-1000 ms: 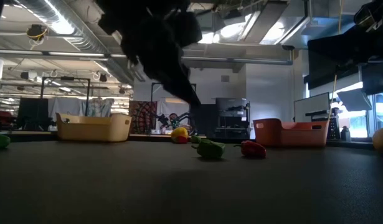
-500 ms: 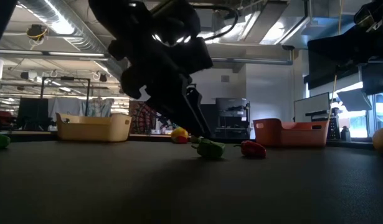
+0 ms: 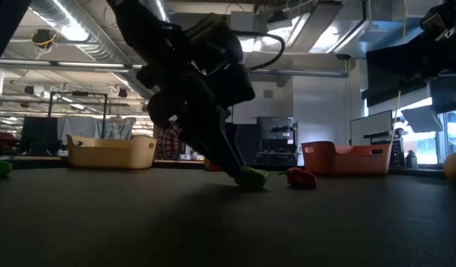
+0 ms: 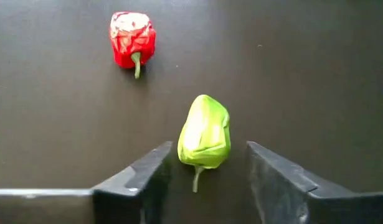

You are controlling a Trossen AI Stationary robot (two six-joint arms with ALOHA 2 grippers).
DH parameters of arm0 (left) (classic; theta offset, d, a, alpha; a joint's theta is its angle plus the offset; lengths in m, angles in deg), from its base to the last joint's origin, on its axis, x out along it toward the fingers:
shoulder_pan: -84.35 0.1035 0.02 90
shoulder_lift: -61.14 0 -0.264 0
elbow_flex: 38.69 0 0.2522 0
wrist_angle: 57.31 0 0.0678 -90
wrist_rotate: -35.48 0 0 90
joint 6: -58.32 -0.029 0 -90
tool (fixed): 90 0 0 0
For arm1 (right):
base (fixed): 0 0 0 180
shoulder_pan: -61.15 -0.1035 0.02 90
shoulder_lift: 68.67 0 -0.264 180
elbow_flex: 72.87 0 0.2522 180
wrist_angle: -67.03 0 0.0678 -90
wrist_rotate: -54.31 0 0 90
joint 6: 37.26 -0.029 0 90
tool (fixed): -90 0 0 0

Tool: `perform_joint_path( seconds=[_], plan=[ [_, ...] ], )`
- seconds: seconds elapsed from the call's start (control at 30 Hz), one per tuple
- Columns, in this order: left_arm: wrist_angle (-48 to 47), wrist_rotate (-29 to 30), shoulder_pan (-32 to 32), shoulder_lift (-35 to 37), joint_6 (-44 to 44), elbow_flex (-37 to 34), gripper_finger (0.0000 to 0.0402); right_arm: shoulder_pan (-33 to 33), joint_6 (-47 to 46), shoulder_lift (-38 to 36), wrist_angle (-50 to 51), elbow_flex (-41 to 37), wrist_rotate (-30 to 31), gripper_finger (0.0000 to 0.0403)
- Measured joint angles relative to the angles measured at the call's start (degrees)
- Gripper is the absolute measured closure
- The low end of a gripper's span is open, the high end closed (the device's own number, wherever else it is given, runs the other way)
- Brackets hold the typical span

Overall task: Sort produce into baskets
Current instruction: Put the green chili pepper into the orange bin

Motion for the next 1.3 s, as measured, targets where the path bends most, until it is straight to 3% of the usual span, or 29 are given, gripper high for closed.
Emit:
perform_joint_path(
  seconds=[0.27,0.47,0.9,1.3],
  plan=[
    [1.41,-0.14,-0.02,0.07,-0.94,0.04,0.0308,-0.02,-0.16,0.01,0.2,0.0,-0.01,0.0402],
    [2.34,-0.14,0.2,0.26,-0.4,0.04,0.0345,-0.01,-1.68,0.01,0.56,0.0,-0.84,0.0402],
    [2.69,0.5,3.01,6.57,1.76,0.04,0.0349,0.0,-7.63,0.68,-1.24,0.0,-5.85,0.0402],
    [7.2,0.74,5.71,12.26,2.39,0.05,0.0347,-0.02,-12.16,13.18,-9.57,-0.02,-7.4,0.0402]
  ],
)
